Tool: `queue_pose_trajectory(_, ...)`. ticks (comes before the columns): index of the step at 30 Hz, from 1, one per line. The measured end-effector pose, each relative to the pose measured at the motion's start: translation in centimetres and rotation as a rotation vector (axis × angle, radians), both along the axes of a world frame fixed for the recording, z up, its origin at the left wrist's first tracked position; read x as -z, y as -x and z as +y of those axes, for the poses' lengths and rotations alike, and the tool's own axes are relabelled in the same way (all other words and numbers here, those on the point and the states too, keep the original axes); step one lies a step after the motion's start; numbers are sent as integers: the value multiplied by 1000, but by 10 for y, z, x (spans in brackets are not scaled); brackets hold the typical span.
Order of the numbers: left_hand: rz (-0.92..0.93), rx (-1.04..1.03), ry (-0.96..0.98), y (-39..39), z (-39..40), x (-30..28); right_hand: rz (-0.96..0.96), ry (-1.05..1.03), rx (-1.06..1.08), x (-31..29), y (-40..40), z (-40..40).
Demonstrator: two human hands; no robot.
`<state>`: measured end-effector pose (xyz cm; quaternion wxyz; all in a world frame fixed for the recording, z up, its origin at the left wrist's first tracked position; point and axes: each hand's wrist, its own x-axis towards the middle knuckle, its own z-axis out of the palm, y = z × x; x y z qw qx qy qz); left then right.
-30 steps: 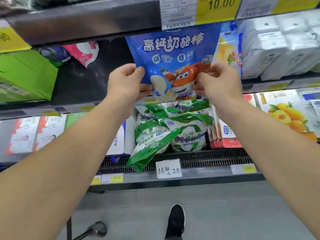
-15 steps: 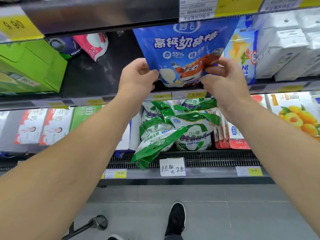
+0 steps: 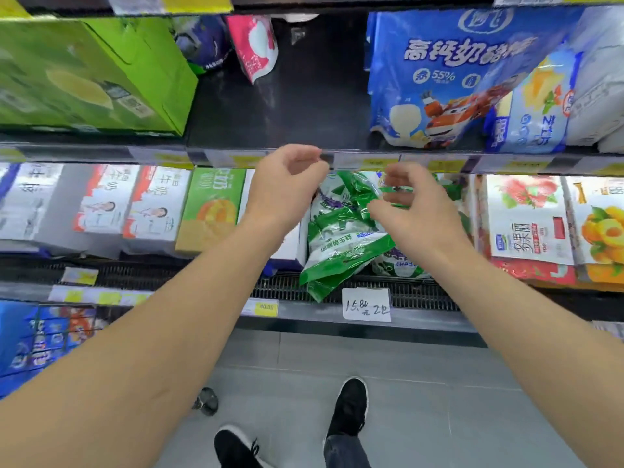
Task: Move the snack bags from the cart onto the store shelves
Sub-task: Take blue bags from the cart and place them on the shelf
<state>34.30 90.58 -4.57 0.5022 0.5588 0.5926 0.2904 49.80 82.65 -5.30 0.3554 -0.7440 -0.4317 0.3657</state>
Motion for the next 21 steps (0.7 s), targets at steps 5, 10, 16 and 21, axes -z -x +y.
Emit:
queue_pose_trajectory(5, 47, -62, 29, 93, -30, 9, -120, 54, -263, -2, 78, -7)
queue_pose_trajectory(10, 59, -215, 32, 232, -62, 4, -209, 38, -539, -13, 195, -6)
queue_pose_trajectory(16, 59, -437, -20, 381, -106, -11, -309, -59, -805, -31, 335, 0)
queue_pose_trajectory(21, 78, -572, -25, 487, -147, -11, -335, -163, -966, -45, 441, 1)
